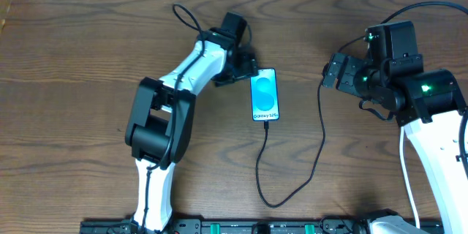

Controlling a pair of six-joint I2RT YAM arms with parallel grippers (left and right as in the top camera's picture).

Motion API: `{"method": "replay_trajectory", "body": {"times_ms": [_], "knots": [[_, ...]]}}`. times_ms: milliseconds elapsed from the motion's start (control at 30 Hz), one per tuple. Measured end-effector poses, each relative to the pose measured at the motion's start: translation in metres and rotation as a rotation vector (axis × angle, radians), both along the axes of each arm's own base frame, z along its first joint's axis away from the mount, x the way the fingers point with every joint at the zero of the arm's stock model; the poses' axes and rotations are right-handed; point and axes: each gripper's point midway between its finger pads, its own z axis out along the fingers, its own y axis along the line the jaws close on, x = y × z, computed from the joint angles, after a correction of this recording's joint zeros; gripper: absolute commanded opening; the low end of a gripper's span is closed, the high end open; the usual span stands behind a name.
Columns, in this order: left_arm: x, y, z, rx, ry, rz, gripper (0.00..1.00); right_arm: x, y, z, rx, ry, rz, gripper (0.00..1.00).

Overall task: Plug charger to phone and switch on socket
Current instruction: 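Release the phone and raise the left gripper away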

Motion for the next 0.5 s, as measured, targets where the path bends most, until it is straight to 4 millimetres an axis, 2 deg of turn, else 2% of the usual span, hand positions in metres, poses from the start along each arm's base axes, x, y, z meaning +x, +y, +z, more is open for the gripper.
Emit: {"method": "replay_trajectory", "body": {"times_ms": [200,267,367,500], "knots": [[0.015,0.067,0.000,0.127,-0.014,0.053,0.85,0.000,0.000,0.000,0.000,0.000,0.000,0.99],[0.015,0.093,0.005,0.164,-0.014,0.076,0.85,0.000,0.000,0.000,0.000,0.001,0.000,0.99],[0.012,0.120,0.037,0.208,-0.050,0.085,0.85,0.000,0.000,0.000,0.000,0.001,0.000,0.99],[0.001,0.139,0.111,0.270,-0.170,0.084,0.85,-0.001,0.000,-0.001,-0.001,0.004,0.000,0.99]]}}
